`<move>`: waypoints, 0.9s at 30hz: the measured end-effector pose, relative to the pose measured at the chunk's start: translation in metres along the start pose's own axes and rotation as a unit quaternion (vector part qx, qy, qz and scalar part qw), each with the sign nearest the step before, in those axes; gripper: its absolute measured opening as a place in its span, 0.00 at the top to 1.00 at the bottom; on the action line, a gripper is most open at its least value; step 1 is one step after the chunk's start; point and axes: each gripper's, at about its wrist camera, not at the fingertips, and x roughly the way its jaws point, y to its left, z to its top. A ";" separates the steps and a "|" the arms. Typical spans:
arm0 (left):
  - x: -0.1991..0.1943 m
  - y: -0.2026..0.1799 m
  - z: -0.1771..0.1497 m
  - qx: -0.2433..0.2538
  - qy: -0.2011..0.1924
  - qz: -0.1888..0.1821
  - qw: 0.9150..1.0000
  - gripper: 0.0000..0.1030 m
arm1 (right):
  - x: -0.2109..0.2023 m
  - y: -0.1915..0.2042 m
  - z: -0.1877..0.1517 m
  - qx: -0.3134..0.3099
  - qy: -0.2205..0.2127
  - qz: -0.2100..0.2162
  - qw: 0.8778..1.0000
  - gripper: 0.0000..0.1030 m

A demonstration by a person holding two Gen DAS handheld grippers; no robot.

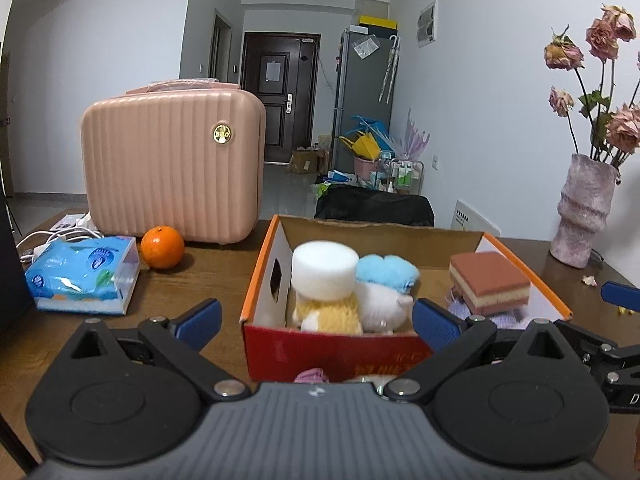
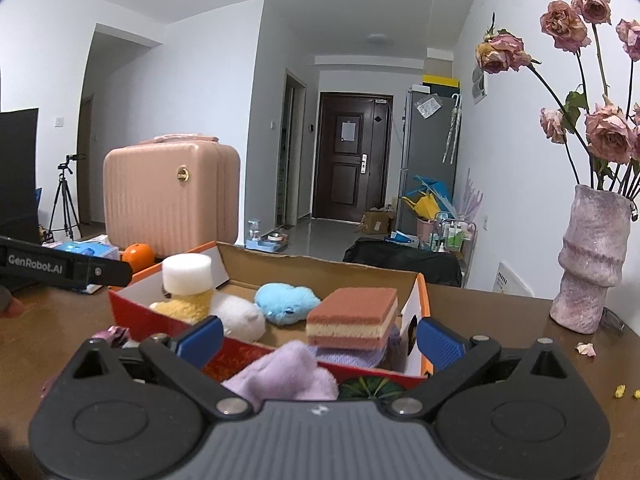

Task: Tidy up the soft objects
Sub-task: 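Withdraw both open tools from the box toward the remaining items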

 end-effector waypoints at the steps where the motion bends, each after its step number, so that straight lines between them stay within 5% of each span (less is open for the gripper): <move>1: -0.002 0.001 -0.002 0.001 0.002 -0.001 1.000 0.00 | -0.002 0.001 -0.001 -0.001 0.000 0.001 1.000 0.00; 27: -0.057 0.013 -0.055 0.012 0.048 -0.008 0.999 0.00 | -0.056 0.014 -0.041 0.022 0.042 -0.001 0.999 0.00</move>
